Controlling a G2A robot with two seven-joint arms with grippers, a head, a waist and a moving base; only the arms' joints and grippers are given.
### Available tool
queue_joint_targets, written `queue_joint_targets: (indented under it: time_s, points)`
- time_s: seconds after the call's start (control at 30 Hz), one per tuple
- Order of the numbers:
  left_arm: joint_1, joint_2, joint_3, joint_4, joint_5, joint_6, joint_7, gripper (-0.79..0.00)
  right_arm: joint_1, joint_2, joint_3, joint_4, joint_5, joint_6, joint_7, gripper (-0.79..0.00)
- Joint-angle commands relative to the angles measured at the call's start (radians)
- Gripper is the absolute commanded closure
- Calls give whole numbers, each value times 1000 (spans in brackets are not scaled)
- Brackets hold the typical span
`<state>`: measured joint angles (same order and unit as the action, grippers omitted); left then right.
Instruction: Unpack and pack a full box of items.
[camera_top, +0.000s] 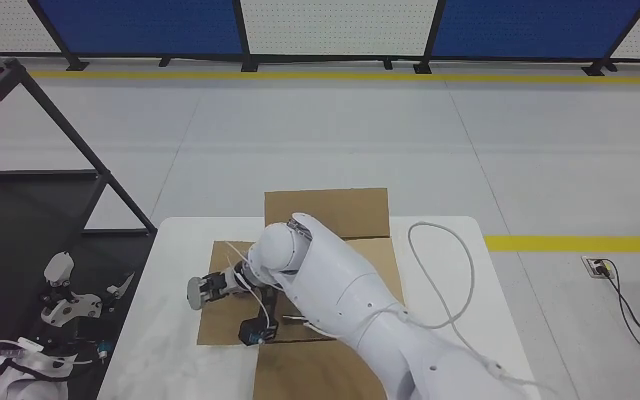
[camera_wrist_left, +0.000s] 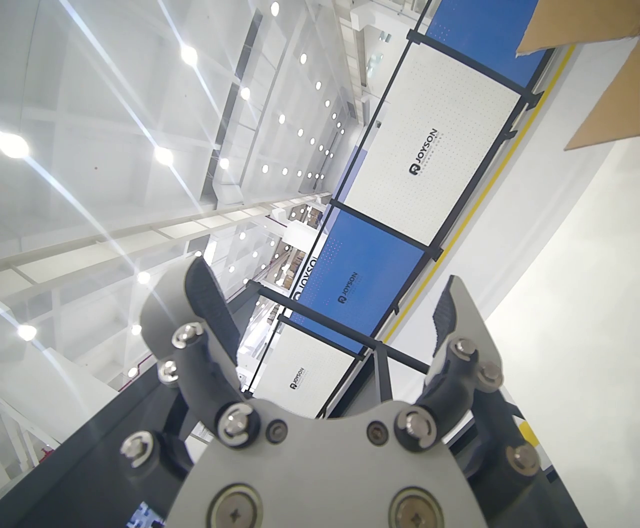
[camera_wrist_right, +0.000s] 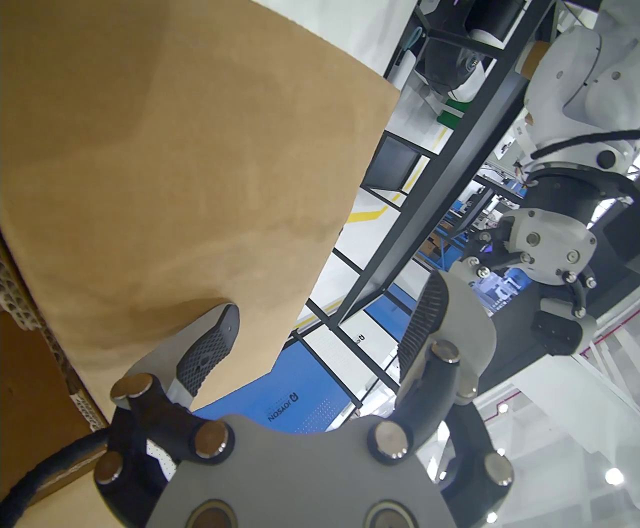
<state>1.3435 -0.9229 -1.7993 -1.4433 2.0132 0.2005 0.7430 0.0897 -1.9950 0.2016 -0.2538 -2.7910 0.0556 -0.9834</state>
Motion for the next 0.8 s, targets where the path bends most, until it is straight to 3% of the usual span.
queue_joint_targets:
  time_s: [0.0,0.33,0.77]
  points:
    - [0,0,0,0,0,0,0,-785,6,4,4,-1,8,14,8,-785]
    - [0,0,0,0,0,0,0,-785,25,35,42,9,73,119,38,-785]
    - [0,0,0,0,0,0,0,-785,10,119,118,25,202,354,1,-785]
